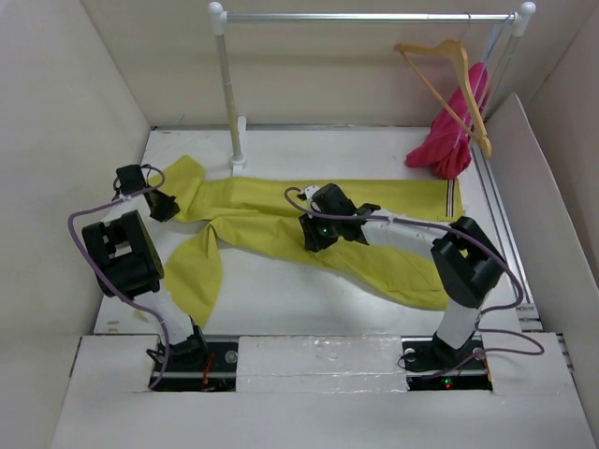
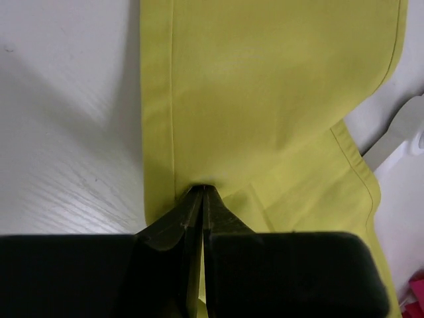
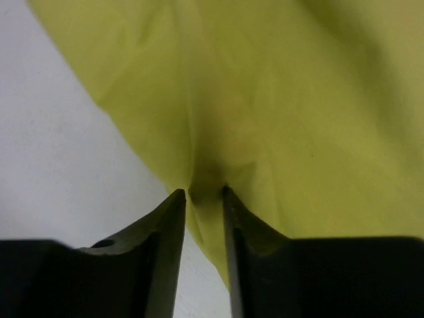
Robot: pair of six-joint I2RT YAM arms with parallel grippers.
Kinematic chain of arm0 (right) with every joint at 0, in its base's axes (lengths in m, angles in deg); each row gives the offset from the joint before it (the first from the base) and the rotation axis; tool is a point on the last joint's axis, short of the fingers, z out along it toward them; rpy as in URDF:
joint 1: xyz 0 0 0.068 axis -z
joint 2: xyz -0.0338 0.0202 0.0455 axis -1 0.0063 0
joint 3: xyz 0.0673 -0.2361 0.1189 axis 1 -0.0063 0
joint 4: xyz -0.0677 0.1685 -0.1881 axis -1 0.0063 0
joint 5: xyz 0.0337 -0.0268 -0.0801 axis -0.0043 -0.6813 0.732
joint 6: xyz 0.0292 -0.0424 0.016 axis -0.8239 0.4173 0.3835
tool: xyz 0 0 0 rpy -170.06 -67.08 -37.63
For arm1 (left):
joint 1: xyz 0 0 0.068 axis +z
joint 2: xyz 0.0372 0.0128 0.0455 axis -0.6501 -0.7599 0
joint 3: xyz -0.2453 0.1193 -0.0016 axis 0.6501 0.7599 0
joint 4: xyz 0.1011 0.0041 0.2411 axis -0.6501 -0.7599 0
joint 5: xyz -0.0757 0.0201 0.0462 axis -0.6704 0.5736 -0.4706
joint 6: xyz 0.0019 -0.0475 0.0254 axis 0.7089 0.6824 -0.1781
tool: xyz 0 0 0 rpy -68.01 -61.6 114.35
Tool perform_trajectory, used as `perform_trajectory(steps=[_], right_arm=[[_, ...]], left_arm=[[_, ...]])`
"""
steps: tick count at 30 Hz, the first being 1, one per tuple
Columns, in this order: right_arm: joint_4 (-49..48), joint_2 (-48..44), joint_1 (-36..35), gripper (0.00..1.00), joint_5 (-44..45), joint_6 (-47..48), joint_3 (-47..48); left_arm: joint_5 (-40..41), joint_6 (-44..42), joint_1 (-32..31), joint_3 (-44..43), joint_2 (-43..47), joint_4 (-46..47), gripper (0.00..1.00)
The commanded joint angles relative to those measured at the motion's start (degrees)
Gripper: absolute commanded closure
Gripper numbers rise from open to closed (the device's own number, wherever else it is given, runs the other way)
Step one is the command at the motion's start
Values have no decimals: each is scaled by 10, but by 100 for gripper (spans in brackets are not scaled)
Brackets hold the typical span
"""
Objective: Place the trousers on the hanger
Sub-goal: Flatten out the trousers at the center of the board.
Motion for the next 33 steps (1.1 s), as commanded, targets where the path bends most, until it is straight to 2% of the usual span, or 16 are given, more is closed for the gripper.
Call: perform_trajectory(steps=[1, 3, 5, 6, 7, 10, 14, 17, 20, 21, 22, 24, 29, 30, 31, 33], right_arm=[[-18, 19, -2, 70, 40, 4, 50], [-25, 7, -16, 98, 54, 4, 50], [-18, -35, -40, 100, 68, 17, 38], [-12, -55, -52, 100, 73, 25, 30], [2, -76, -65, 100, 77, 32, 3], [57, -165, -123, 100, 18, 40, -85], [69, -213, -170, 100, -42, -5, -166], [98, -226, -195, 99, -20, -33, -200], [141, -236, -200, 60, 34, -40, -203], [148, -242, -200, 41, 43, -39, -196], [162, -255, -200, 35, 50, -35, -188], [176, -266, -200, 30, 65, -28, -163], [184, -298, -190, 29, 79, -6, -125], [182, -301, -190, 29, 81, -4, -120], [176, -303, -184, 29, 84, -2, -114], [166, -312, -177, 29, 86, 4, -108]], left_arm=[[-27, -17, -3, -32, 7, -6, 100], [-42, -26, -3, -26, 21, -4, 97], [-50, -34, -3, -21, 54, -11, 88], [-49, -45, -3, -9, 70, -14, 70], [-37, -48, -8, 0, 104, -15, 63], [-19, -63, -8, 45, 180, -37, 46], [-6, -77, -19, 83, 248, -84, 45], [22, -94, -40, 127, 333, -142, 45], [31, -92, -45, 170, 417, -214, 45], [39, -87, -45, 184, 437, -238, 37], [73, -78, -66, 179, 442, -263, 36], [81, -67, -87, 161, 436, -308, 34], [87, -62, -88, 167, 398, -313, 34], [86, -61, -88, 169, 389, -308, 31], [82, -69, -88, 171, 362, -301, 20], [103, -77, -111, 161, 315, -301, 20]])
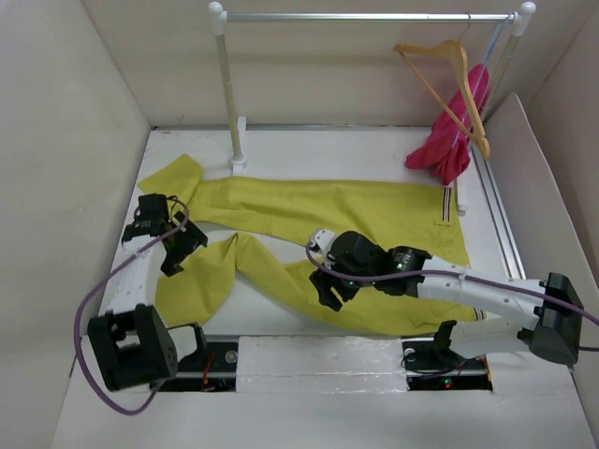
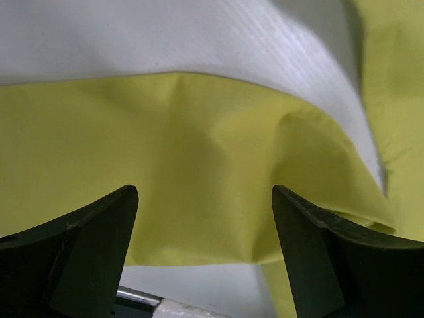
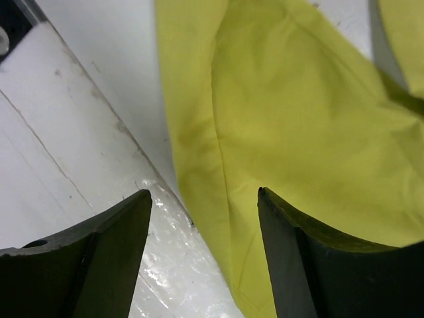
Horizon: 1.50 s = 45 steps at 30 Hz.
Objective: Place the trousers on the hanger
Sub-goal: Flatten out the trousers at the center of the board.
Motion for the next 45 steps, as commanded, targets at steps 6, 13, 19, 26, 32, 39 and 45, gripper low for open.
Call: perform_trajectory(steps=[6, 13, 19, 26, 32, 39, 45], right_arm=[[-9, -17, 28, 29, 25, 30, 70], [-6, -47, 85, 29, 22, 22, 62], [-4, -68, 138, 29, 25, -2, -5], [-4, -102, 203, 29, 4, 3, -47], [17, -99, 220, 28, -1, 5, -54], [15, -68, 241, 29, -27, 18, -45], [-22, -18, 236, 96, -71, 41, -38]], left_arm=[[-3, 38, -75, 8, -170, 63, 34], [74, 10, -75, -78, -244, 26, 100], [230, -42, -81, -338, -167, -107, 100], [224, -2, -70, -221, -38, -71, 100], [379, 22, -50, -187, -42, -130, 85], [376, 117, -35, -200, 40, -124, 1], [312, 84, -35, -214, 0, -67, 3]])
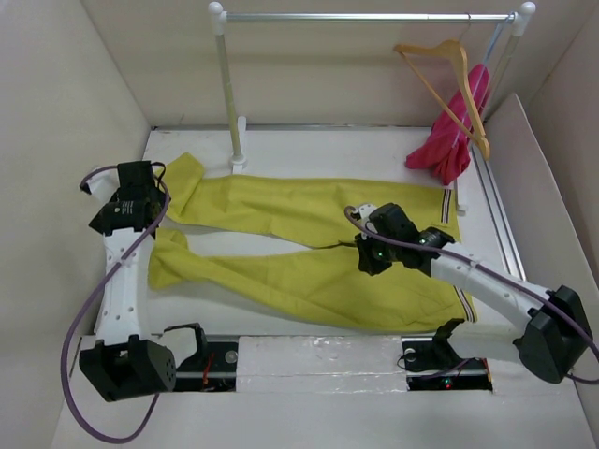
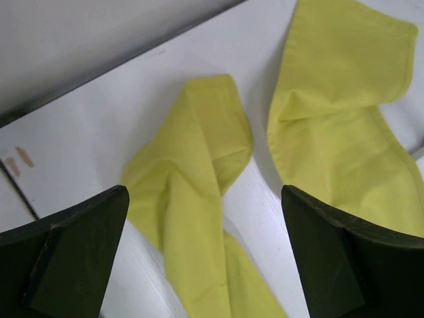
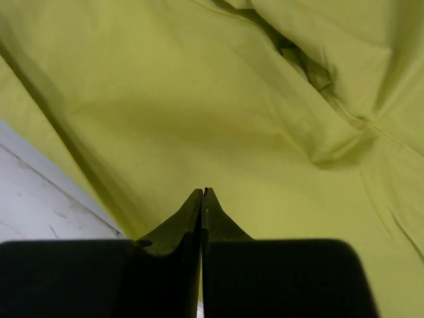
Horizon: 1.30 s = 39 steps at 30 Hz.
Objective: Place the trousers on the hanger
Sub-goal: Flatten out the trousers at the center of the board.
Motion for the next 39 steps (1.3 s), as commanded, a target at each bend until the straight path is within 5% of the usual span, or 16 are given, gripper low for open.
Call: perform_trajectory(steps=[1, 5, 7, 8, 11, 13, 17, 22, 23, 25, 27, 28, 31, 32, 34, 39], right_arm=[[-42, 30, -8, 100, -39, 20, 19], [-107, 70, -34, 95, -93, 26, 35], [-137, 113, -49, 74, -115, 28, 59], [-141, 130, -67, 54, -132, 31, 72], [-179, 193, -98, 29, -190, 30, 114], [-232, 265, -117, 25, -255, 17, 155], [-267, 331, -143, 21, -298, -2, 197], [-311, 410, -177, 20, -330, -33, 226], [-330, 431, -182, 23, -337, -48, 227], [-332, 435, -188, 23, -334, -51, 227], [-333, 440, -188, 28, -335, -57, 225], [-353, 440, -188, 40, -334, -59, 225], [-353, 432, -194, 85, -327, -59, 224], [-347, 426, -194, 93, -322, -58, 221], [-324, 393, -201, 100, -294, -42, 215], [-200, 307, -260, 100, -224, 19, 208]], left_arm=[[-64, -9, 1, 10, -29, 28, 4], [-152, -60, 1, 79, -47, 93, 22], [-165, -68, 1, 85, -79, 88, 30], [-163, -72, 1, 87, -85, 87, 30], [-138, -74, 1, 94, -99, 94, 28], [-142, -76, 1, 92, -115, 96, 20], [-154, -88, 1, 96, -138, 98, 22], [-193, -109, 1, 96, -157, 97, 44], [-211, -113, 1, 98, -153, 100, 60], [-217, -118, 1, 100, -152, 102, 65], [-228, -121, 1, 101, -159, 97, 91], [-230, -124, 1, 99, -162, 94, 100], [-238, -132, 1, 96, -162, 95, 100], [-238, -130, 1, 85, -156, 92, 100], [-245, -126, 1, 62, -142, 82, 100], [-252, -85, 1, -110, -108, 33, 100]])
